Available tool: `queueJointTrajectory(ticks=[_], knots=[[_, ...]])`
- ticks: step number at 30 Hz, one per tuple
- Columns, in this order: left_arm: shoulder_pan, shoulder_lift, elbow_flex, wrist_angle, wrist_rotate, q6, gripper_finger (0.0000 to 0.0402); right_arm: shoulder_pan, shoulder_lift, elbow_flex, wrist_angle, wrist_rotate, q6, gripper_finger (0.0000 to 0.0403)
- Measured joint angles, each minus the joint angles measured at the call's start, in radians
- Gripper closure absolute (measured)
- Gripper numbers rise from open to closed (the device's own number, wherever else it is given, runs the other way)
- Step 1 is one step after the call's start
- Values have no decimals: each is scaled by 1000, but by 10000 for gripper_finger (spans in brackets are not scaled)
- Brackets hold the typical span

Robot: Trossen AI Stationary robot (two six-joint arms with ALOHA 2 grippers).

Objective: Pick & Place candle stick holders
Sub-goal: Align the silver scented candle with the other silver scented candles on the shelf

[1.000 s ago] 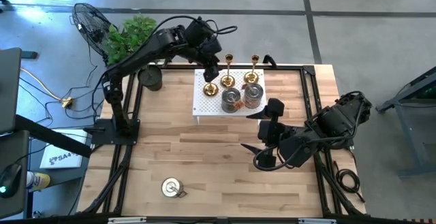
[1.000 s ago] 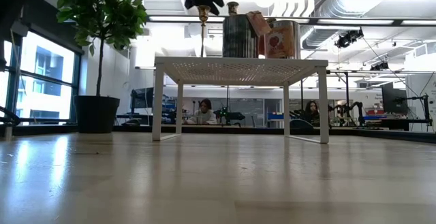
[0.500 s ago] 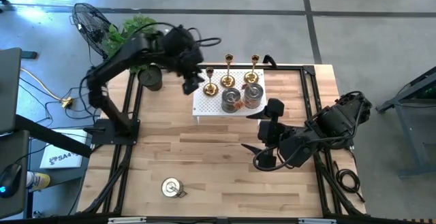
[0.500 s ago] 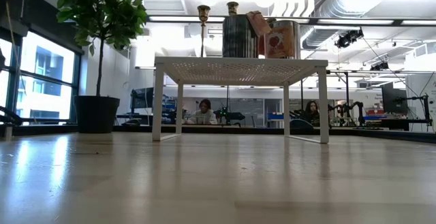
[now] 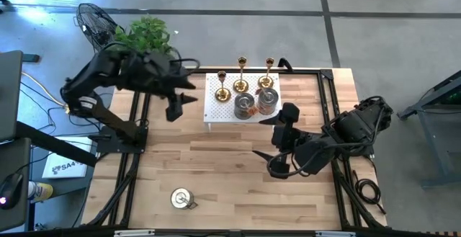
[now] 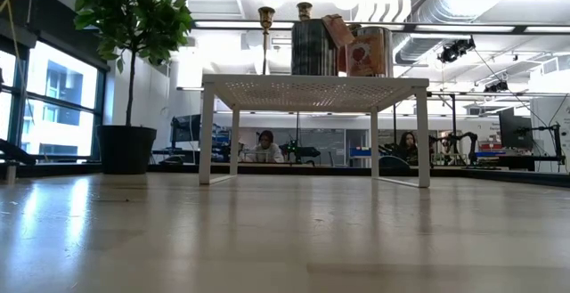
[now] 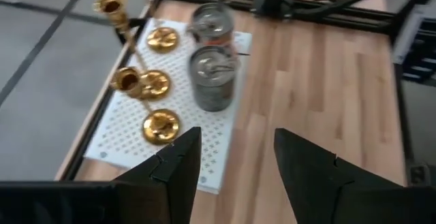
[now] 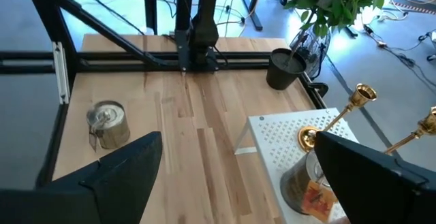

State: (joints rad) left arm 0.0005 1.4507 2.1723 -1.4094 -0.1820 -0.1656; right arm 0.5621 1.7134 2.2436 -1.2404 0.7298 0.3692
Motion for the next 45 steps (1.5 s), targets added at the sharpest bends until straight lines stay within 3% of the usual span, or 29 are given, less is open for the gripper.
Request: queueJointTrajectory(ticks=[5, 12, 14, 21, 32, 35, 40, 45], knots=[[-75, -9, 0, -18, 4, -43, 177, 0, 0, 0, 29, 1, 37, 24], [-140, 10, -2, -137, -49, -151, 31, 11, 28, 0, 64, 1, 103, 24], [-155, 31, -1, -161, -96, -182, 10, 17, 46, 0, 79, -3, 102, 24], [-214, 52, -41, -134, -113, -190, 46, 27, 106, -1, 127, -22, 119, 24], [-226, 54, -181, -120, -106, -292, 48, 58, 116, -2, 168, -82, 108, 24], [-226, 54, -217, -101, -18, -355, 48, 66, 113, -2, 168, -93, 56, 24], [-249, 53, -242, -70, 265, -449, 48, 68, 112, -2, 157, -163, 23, 24], [-348, 54, -245, 41, 329, -606, 48, 68, 109, -2, 131, -216, 23, 24]])
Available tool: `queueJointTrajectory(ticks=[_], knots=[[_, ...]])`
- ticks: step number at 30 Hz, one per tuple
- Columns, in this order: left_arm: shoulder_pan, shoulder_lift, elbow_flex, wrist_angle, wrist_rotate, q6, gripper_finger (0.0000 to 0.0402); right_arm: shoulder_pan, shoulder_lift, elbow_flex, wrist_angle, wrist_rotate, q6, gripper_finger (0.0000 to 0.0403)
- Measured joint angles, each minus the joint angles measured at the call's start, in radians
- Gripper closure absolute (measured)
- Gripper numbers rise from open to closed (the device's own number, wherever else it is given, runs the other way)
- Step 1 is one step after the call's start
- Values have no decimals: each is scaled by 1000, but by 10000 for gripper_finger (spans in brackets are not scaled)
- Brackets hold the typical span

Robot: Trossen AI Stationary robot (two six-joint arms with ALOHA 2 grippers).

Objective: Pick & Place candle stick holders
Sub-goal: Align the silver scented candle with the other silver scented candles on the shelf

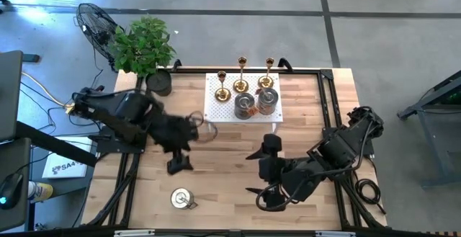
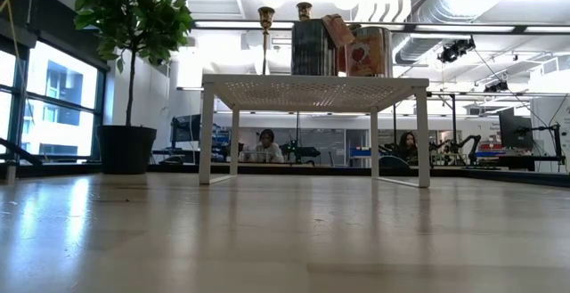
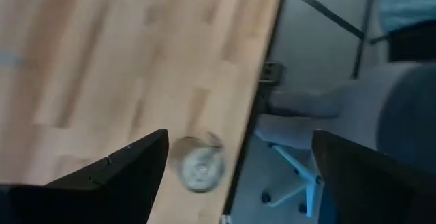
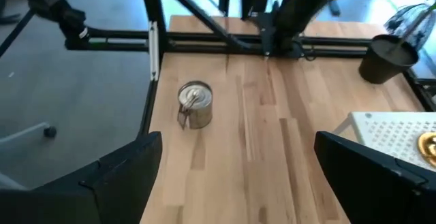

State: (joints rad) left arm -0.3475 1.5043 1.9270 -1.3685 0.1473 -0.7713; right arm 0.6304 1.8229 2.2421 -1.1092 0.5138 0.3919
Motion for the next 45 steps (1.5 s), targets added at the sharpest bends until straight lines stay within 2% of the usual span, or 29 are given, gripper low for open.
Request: queueJointTrajectory(ticks=[3, 6, 11, 15, 20, 25, 34, 40, 45], knots=[[-78, 0, 0, 24, -16, 0, 48, 0, 0, 0, -9, -30, -16, 24], [-151, 0, 0, 27, -84, -41, 48, 0, 0, 0, -8, -56, -20, 24], [-254, 10, 0, -2, -246, -255, 48, 4, 0, 0, -8, -76, -50, 24], [-315, 40, 0, -70, -293, -492, 48, 8, 0, 1, -9, -76, -61, 24], [-393, 108, 0, -110, -300, -692, 48, 23, -1, 1, -20, -76, -63, 24], [-431, 206, 0, -107, -297, -777, 48, 35, -1, 1, -23, -76, -64, 24], [-432, 350, 0, -126, -186, -804, 48, 34, -1, 1, -22, -138, -43, 24], [-432, 414, 0, -126, -199, -831, 48, 51, -1, 1, -22, -153, -34, 24], [-432, 477, 0, -126, -149, -831, 48, 70, -1, 1, -22, -152, -34, 24]])
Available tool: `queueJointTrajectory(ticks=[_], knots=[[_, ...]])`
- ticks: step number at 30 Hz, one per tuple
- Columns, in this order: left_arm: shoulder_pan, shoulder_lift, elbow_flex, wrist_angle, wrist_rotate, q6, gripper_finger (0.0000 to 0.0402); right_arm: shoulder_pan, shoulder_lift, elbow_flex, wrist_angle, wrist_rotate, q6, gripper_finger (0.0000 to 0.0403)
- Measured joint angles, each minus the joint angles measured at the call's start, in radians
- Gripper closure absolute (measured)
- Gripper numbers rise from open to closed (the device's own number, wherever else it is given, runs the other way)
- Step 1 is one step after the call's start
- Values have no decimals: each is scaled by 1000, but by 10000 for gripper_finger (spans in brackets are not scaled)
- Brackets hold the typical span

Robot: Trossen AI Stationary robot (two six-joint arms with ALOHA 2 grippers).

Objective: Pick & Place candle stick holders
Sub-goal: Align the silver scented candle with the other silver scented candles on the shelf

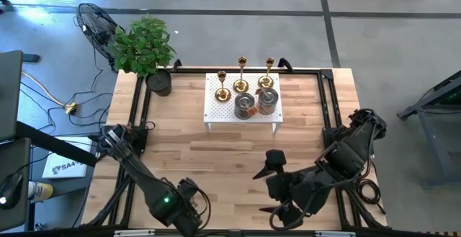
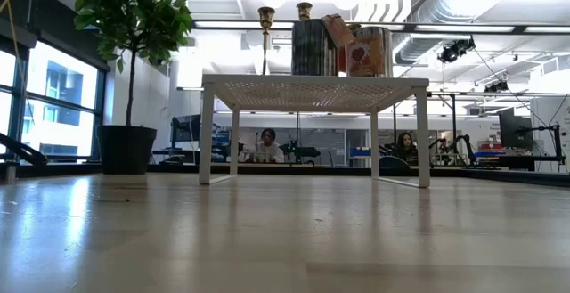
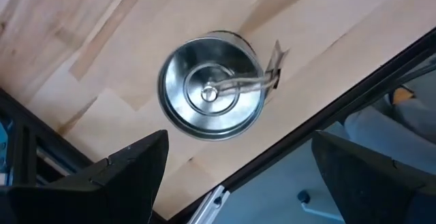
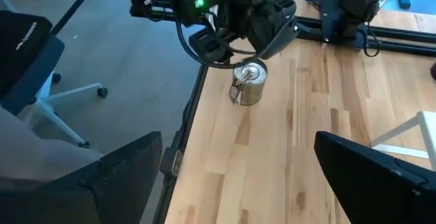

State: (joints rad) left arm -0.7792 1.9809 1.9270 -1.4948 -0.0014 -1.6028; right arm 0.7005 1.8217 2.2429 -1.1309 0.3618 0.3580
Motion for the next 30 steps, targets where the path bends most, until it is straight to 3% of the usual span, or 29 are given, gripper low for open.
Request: queueJointTrajectory(ticks=[10, 30], knots=[[0, 69, 1, -46, 19, -5, 48, 29, 0, 0, 0, 2, 0, 24], [0, 67, -12, -15, 10, -26, 48, 29, 0, 0, -1, -5, -8, 24]])
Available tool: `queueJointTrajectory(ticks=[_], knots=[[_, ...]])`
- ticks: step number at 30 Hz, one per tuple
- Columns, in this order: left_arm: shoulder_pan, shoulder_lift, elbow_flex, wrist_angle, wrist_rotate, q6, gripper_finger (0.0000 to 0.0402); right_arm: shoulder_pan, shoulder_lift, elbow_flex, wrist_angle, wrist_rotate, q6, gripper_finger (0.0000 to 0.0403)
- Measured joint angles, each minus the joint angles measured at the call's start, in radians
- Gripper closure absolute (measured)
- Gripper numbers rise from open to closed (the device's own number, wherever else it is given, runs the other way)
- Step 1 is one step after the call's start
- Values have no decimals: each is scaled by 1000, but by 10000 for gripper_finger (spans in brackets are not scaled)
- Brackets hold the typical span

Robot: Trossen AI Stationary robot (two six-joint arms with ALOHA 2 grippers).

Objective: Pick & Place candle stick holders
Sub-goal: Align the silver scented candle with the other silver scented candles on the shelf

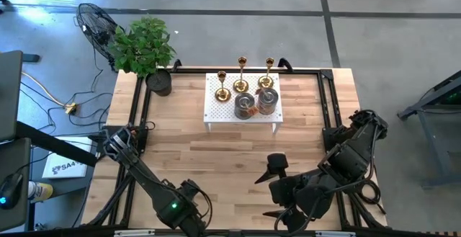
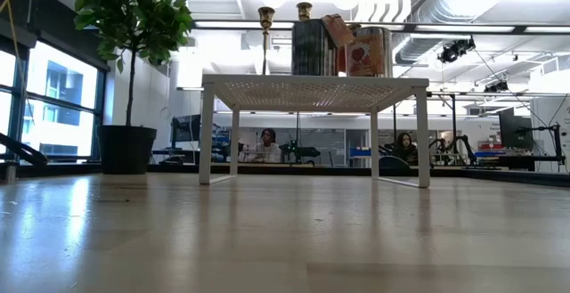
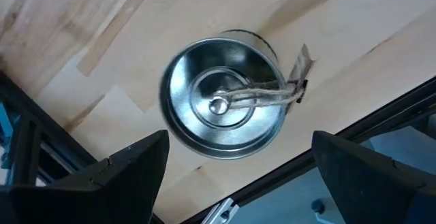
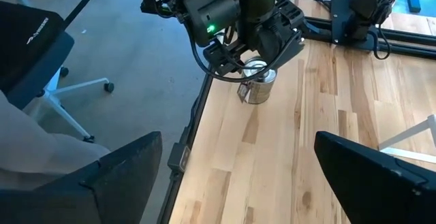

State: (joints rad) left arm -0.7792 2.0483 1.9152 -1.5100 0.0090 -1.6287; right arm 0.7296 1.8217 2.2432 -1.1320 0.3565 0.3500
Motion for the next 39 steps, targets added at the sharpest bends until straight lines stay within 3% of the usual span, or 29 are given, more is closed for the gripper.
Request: queueJointTrajectory(ticks=[12, 24, 39], knots=[[0, 3, -1, -3, 1, 10, 48, 0, 0, 0, 0, -1, 0, 24], [0, 10, -78, 27, 50, 30, 48, 0, 0, 0, -1, -5, -1, 24], [0, 10, -79, 38, -11, 87, 48, 0, 0, 0, -1, -5, -14, 24]])
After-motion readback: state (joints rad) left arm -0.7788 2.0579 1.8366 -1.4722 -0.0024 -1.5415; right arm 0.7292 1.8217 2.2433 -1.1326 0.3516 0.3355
